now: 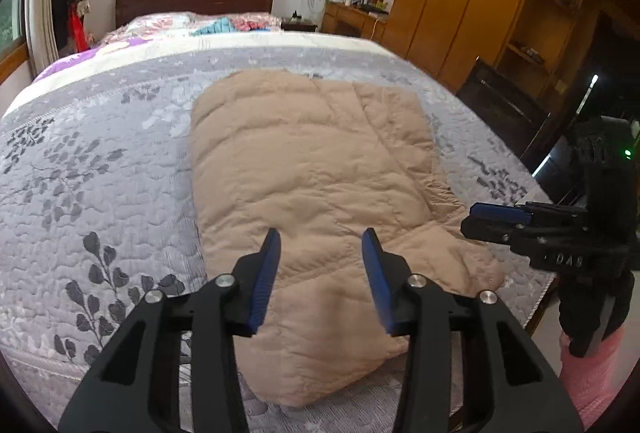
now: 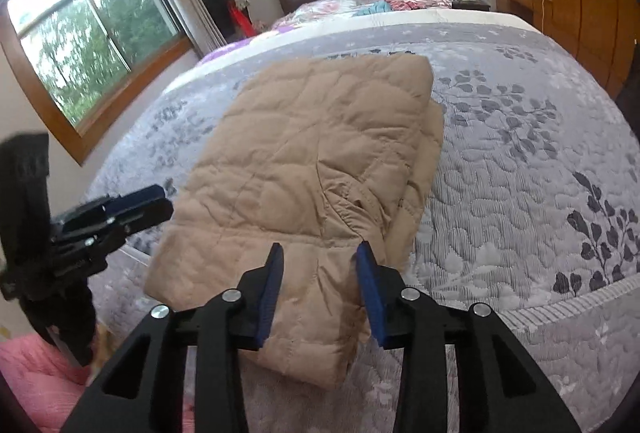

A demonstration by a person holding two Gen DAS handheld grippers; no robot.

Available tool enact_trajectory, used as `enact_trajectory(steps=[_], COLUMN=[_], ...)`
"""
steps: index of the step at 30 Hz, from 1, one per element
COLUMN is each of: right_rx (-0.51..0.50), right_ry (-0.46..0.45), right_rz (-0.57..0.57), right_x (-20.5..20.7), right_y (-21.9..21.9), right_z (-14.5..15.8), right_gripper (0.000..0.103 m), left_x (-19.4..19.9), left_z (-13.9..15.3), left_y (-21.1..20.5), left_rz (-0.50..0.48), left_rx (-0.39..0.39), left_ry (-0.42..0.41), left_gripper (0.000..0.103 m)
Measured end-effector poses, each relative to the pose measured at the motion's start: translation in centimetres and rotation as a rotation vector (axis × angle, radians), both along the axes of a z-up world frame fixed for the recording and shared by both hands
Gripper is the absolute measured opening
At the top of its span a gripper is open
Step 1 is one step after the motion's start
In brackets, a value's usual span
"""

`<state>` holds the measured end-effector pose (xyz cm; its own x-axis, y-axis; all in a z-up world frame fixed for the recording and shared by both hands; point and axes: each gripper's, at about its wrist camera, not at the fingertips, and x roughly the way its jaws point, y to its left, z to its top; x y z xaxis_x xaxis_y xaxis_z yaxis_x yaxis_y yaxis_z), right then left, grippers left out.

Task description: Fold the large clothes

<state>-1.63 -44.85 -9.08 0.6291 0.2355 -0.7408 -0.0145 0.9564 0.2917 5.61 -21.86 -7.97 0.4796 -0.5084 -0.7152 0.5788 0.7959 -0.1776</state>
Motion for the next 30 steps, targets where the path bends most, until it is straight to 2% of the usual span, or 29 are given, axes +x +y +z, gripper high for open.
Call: enact_trajectory(steps=[3, 7, 12, 19, 22, 23, 24, 26, 30], right_rx=[0.008, 0.001, 0.068, 0.117, 0.124, 0.128, 0.133, 0.153, 0.265], right_ry=[0.029, 0.067, 0.090, 0.048, 0.019, 0.010, 0.003, -0.012, -0.013], right_rz=[-0.002, -0.021, -0.026, -0.012, -0.020, -0.024, -0.028, -0.037, -0.007], right_x=[0.9, 1.5, 1.7, 1.1, 0.9, 0.9, 1.0, 1.2, 2.3], right_y=[-0.3, -0.8, -1.8, -2.7, -3.3, -3.6, -4.0, -4.8, -6.9], right_z=[-0.9, -2.5, -3.7, -2.6, -1.5, -1.1, -0.9, -0.5, -1.0], right_gripper=[0.038, 0.038, 0.039, 0.042, 0.057, 0.064, 0.066, 0.077, 0.086], left_x=[1.1, 1.4, 1.3, 1.2, 1.0, 1.1, 1.2, 1.9, 4.1], left_z=[-1.8, -2.8, -3.5, -2.8, -2.0, -1.8, -1.6, -0.9, -0.2], left_y=[-0.5, -1.0, -1.0, -0.8, -0.6, -0.3, -0.1, 0.8, 3.0], left_rz=[-0.004, -0.020, -0.025, -0.029, -0.041, -0.044, -0.046, -0.044, -0.016], left_rx=[0.016, 0.041, 0.061, 0.056, 0.049, 0.041, 0.031, -0.010, -0.077], left_ry=[0.056, 0.038, 0.021, 0.015, 0.014, 0.021, 0.029, 0.053, 0.084], left_gripper=[0.035, 0.036, 0.036, 0.036, 0.040, 0.045, 0.050, 0.054, 0.068])
